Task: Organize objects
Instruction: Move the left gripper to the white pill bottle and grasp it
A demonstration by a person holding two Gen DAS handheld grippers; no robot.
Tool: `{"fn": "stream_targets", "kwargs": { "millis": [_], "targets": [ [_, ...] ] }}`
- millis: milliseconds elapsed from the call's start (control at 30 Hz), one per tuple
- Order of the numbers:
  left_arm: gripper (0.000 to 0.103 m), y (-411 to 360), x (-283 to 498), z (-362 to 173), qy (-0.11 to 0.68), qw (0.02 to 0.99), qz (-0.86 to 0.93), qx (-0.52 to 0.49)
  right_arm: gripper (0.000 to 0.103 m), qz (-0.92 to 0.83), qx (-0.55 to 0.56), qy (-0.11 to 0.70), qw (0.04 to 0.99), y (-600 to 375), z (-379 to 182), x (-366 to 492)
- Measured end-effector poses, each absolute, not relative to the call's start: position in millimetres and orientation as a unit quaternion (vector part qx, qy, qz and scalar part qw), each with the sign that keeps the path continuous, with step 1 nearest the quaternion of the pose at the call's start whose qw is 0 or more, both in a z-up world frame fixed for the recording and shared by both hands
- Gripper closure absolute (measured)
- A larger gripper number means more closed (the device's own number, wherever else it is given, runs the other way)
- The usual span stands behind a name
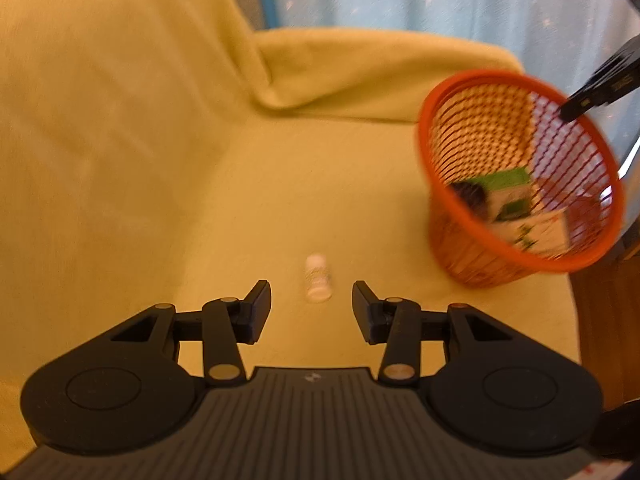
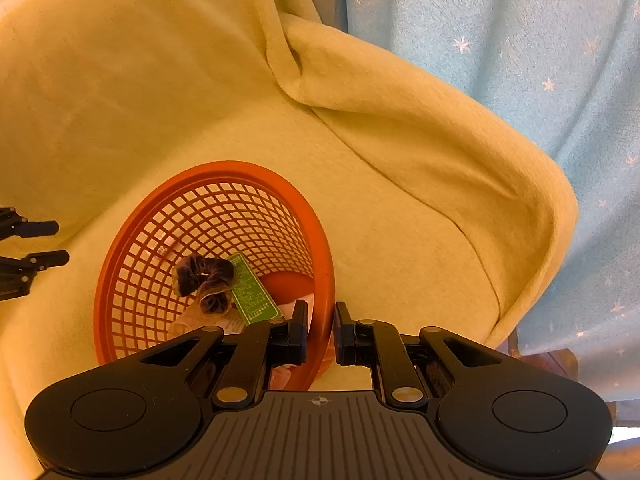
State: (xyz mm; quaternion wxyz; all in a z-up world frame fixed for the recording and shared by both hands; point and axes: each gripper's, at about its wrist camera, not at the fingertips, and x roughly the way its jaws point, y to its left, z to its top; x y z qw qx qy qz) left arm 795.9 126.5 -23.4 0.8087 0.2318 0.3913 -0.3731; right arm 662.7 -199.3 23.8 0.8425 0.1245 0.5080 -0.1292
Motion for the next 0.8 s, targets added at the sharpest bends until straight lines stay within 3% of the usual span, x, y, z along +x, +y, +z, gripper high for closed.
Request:
{"fn": "stream_targets", "kwargs": {
  "millis": [333,800],
  "targets": [
    [0.064,139.9,814.1,-69.9,0.428,0.801,-0.347,0.235,0.094,-0.139,0.124,0.513,0.838,-202.9,19.8,663.9],
    [0.064,140.9,827.3,-89.1,0.436,0.799,-0.344,0.231,0.094,-0.150,0.125,0.519,0.832,-205.1,18.4,670.0]
  ]
}}
